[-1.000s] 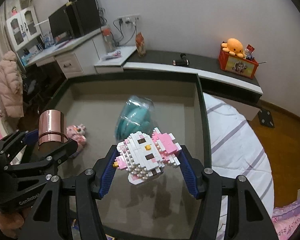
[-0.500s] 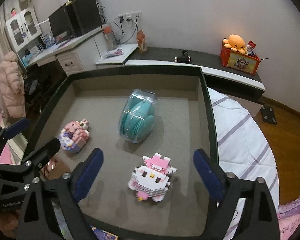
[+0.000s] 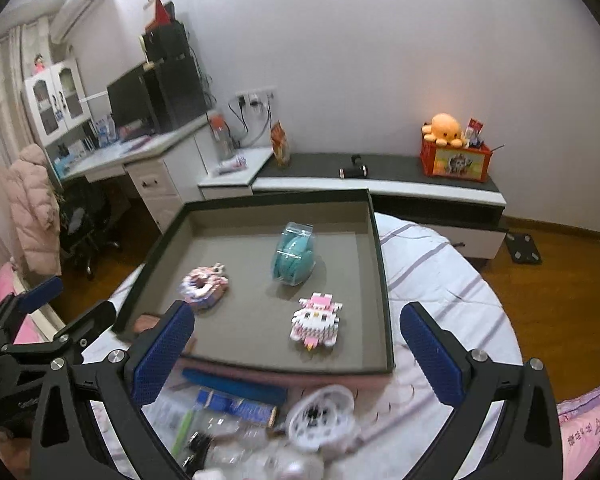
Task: Organize rigid objects
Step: 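Withdraw both tools from the box back over the table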
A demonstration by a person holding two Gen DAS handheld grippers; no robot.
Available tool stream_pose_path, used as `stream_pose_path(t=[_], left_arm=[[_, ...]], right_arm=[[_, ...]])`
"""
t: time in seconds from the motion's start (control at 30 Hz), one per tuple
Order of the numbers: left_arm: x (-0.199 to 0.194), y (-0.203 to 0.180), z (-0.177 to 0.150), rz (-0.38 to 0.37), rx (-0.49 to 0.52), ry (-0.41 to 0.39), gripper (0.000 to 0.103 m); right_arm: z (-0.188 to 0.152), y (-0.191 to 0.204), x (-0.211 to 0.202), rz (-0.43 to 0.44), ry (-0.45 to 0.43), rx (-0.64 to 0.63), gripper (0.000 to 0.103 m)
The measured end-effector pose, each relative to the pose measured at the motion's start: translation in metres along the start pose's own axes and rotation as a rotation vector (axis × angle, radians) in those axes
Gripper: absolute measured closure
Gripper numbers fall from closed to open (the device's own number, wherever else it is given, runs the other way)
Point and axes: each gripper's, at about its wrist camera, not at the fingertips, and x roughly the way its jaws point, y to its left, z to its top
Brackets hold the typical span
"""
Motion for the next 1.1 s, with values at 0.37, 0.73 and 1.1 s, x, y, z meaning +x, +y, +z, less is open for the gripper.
stream_pose_path(t=[0.37, 0.73, 1.1], left_arm=[[-0.085, -0.003, -0.027, 0.054, -0.021, -0.103, 0.0], [-0.134, -0.009, -0.074, 0.067, -0.045, -0.143, 0.0], [-0.149, -0.007, -0.105, 0.06, -0.042, -0.12, 0.0]], right_arm=[[-0.044, 0.01, -0.089, -0.024, -0.141, 0.017, 0.0], [-0.109, 0.022, -0.155, -0.087, -0.224, 0.041, 0.0], [-0.137, 0.042, -0.164, -0.093, -0.228, 0.005, 0.0]])
